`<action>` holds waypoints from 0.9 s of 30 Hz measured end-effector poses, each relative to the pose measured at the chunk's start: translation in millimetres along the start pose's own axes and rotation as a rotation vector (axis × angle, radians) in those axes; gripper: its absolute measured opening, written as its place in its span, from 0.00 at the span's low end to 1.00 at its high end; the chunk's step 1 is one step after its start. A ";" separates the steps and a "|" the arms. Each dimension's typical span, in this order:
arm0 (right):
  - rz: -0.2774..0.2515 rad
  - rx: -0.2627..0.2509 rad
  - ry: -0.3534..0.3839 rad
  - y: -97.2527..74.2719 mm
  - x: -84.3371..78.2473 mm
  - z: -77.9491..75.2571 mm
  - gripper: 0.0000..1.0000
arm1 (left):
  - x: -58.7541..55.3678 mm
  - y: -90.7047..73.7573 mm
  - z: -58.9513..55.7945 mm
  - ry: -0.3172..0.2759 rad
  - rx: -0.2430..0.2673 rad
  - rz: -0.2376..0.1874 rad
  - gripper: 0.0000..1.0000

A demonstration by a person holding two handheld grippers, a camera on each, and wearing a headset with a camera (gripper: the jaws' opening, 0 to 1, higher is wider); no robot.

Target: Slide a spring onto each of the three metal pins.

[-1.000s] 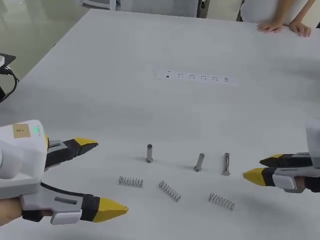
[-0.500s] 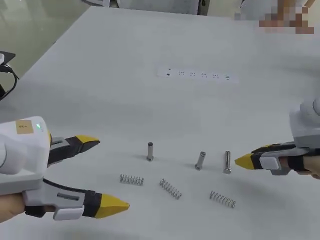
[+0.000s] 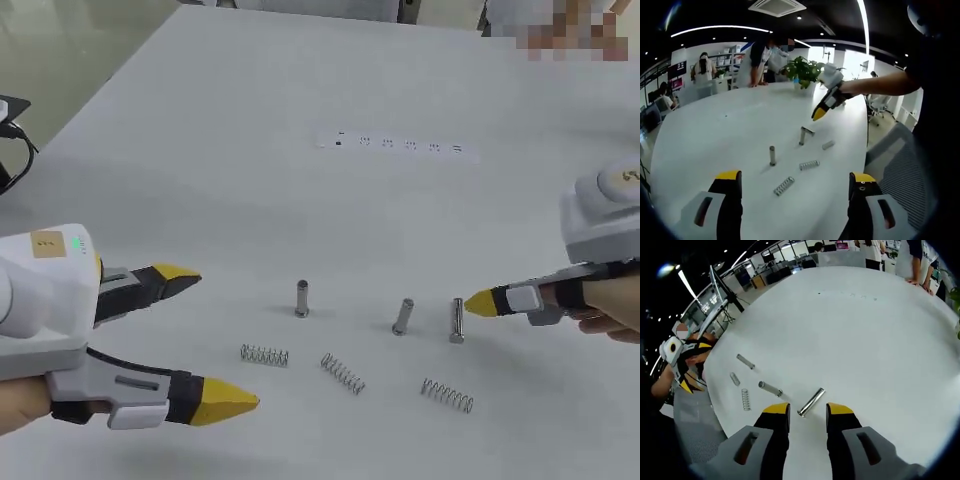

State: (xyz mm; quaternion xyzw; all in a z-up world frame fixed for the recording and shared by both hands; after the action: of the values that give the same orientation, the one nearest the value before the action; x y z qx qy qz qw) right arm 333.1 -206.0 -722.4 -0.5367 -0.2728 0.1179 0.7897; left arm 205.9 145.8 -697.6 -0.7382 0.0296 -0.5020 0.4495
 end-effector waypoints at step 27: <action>0.150 -0.035 0.080 35.5 27.2 -16.6 0.21 | -8.0 0.5 2.4 -0.008 0.001 0.030 0.83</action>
State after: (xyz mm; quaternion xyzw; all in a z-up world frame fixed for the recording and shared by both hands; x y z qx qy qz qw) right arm 368.5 -191.9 -751.0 -0.5735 -0.2021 0.1506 0.7795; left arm 204.0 151.0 -703.8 -0.7395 0.0389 -0.4923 0.4574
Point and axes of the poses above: the centre of the closed fingertips' face, and the gripper's own axes: y roughly forward along the fingers, z roughly to its left, x roughly out of its top, the point moved 10 cm from there along -y, roughly backward along the fingers, and after that the axes turned 15 degrees about z, right-handed, at the moved point
